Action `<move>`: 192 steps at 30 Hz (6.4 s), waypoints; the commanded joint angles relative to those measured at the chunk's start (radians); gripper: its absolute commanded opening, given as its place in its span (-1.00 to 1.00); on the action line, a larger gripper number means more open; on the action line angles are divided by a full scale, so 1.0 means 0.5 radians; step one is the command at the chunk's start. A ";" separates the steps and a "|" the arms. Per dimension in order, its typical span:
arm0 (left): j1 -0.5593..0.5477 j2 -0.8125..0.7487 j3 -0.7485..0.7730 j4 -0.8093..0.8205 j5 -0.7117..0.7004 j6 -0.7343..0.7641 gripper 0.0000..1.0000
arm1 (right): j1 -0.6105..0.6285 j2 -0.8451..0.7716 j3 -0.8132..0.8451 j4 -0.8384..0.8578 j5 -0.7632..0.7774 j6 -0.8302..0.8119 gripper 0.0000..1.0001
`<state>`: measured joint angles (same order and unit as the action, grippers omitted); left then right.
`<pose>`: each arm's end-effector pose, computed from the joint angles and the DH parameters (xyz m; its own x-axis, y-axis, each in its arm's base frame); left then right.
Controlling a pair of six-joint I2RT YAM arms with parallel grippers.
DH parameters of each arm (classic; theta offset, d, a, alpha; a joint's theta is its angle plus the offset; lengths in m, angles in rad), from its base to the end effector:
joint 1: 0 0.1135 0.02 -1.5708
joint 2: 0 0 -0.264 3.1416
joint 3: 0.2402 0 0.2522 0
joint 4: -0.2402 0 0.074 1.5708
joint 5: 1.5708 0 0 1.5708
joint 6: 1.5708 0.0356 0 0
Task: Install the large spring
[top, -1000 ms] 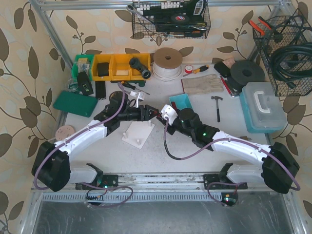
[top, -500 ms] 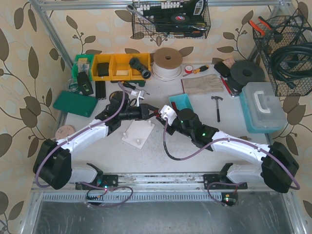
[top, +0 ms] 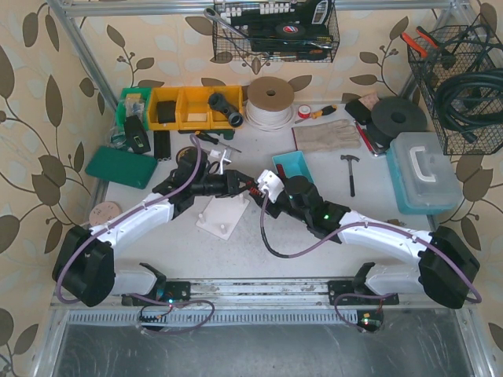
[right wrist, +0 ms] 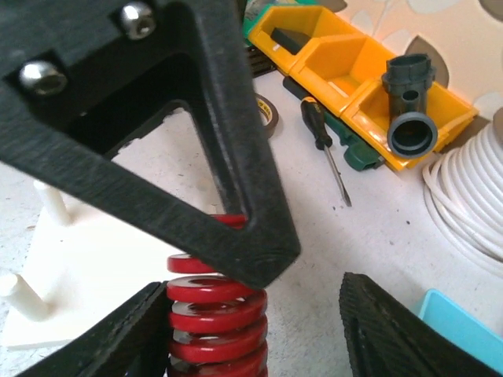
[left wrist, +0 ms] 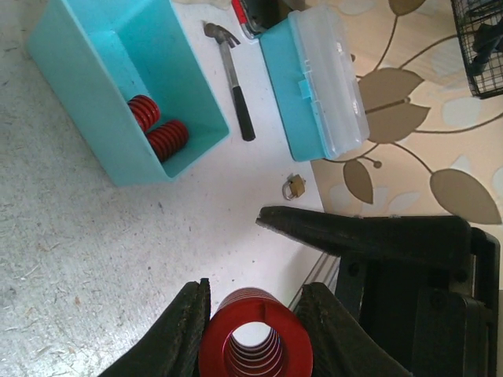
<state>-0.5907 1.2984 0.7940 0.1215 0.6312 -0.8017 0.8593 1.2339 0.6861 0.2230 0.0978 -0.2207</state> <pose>0.2273 -0.1777 0.2635 -0.8656 -0.1180 -0.4867 0.4059 0.4038 -0.8198 0.1834 0.2074 0.2514 -0.0515 -0.3934 -0.9179 -0.7221 0.6496 -0.2379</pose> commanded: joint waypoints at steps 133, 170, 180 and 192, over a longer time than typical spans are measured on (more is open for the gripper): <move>-0.080 -0.316 -0.252 -0.440 -2.235 1.179 0.62 | -0.846 1.359 1.008 -0.911 -0.116 0.736 -0.06; -0.080 -0.318 -0.172 -0.569 -2.055 0.977 0.68 | -0.809 1.052 0.939 -0.903 -0.073 0.638 -0.89; -0.080 -0.355 0.010 -0.670 -1.651 0.826 0.53 | -0.688 0.591 0.700 -0.800 0.027 0.448 -1.00; -0.080 -0.533 0.023 -0.557 -1.258 0.584 0.31 | -0.341 0.115 0.239 -0.160 -0.147 0.087 -1.00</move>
<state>-0.6235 1.0710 0.7704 -0.2131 -0.1154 -0.4370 0.6395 1.3197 0.8249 -0.0067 0.0589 -0.0925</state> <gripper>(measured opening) 0.654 0.293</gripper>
